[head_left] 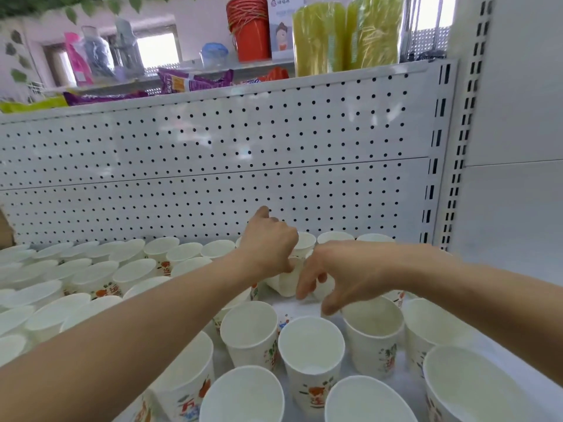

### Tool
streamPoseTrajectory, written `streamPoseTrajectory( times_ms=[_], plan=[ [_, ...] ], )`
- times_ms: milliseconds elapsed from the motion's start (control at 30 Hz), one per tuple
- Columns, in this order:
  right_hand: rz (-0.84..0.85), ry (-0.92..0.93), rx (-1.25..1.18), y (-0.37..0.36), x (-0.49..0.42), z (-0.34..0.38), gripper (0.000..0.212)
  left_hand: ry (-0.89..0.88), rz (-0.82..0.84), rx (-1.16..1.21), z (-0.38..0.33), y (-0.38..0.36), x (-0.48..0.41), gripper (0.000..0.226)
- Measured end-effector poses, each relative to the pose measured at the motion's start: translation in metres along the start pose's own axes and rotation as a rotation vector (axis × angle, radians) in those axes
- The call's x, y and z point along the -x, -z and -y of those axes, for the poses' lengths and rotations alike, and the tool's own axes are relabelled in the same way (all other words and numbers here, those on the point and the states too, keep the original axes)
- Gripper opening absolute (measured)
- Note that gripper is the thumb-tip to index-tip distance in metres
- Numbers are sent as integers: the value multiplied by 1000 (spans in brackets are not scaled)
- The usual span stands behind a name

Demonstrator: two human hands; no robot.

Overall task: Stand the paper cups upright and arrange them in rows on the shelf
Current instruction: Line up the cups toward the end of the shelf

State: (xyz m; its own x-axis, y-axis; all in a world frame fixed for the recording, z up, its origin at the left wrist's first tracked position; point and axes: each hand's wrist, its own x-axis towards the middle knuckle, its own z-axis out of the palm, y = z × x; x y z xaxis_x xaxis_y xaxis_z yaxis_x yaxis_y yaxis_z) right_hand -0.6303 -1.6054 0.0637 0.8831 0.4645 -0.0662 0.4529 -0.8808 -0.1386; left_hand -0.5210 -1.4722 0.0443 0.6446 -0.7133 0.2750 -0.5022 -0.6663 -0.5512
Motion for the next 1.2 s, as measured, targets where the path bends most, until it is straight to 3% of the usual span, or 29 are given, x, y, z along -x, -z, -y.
streamPoseTrajectory(
  times_ms=[200,333,467,733,967,1200],
  plan=[
    [-52,37,82,-10,-12,0,25,59,-84,-33,7,0,-4,30],
    [-51,41,97,-11,-16,-2,24,203,-87,256,22,-9,-8,17],
    [-150,96,149,-16,-25,1,15,160,25,409,25,-22,-3,14],
    [-46,130,171,-17,-33,3,32,165,44,444,30,-26,5,13],
    [-281,82,269,-7,-38,9,16,156,45,483,31,-21,10,12],
    [-72,-71,182,-9,-32,1,25,85,99,568,28,-19,12,13]
  ],
)
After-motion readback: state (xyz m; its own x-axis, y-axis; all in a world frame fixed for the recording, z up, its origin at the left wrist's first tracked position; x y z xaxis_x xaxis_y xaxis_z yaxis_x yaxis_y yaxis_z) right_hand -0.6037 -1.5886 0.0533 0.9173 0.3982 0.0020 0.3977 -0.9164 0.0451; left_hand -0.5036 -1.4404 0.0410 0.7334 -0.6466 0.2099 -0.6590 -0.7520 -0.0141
